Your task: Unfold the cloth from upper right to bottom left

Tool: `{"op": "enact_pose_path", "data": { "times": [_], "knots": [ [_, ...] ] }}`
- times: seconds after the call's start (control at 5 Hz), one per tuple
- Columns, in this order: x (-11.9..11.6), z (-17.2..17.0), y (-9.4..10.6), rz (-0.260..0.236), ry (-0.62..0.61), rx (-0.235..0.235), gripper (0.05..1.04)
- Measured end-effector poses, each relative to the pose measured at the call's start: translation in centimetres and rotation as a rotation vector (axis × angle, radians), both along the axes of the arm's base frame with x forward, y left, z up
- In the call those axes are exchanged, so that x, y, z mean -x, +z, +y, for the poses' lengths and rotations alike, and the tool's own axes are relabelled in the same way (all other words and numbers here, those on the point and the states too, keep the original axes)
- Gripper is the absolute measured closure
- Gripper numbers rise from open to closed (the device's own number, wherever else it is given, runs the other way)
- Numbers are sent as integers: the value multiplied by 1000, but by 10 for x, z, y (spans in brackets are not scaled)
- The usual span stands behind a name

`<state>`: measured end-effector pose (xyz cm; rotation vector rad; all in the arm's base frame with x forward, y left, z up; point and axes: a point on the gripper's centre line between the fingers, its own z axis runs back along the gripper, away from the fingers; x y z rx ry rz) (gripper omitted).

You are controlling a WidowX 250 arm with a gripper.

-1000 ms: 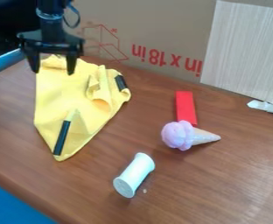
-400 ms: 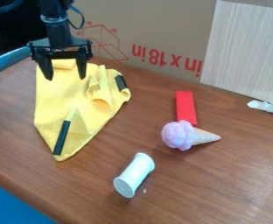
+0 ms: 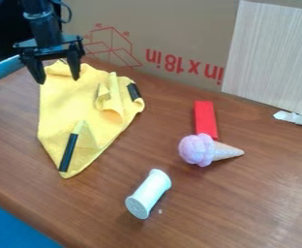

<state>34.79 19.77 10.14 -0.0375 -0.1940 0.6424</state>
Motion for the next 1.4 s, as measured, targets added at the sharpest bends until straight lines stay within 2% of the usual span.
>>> {"op": "enact_pose_path", "data": {
  "times": [0.4, 0.8, 1.0, 1.4],
  "knots": [
    [-5, -4, -4, 13, 25, 18, 83],
    [-9, -48, -26, 57, -14, 46, 83],
    [-10, -66, -20, 37, -22, 33, 83],
    [-15, -87, -25, 41, -9, 35, 83]
  ]
}}
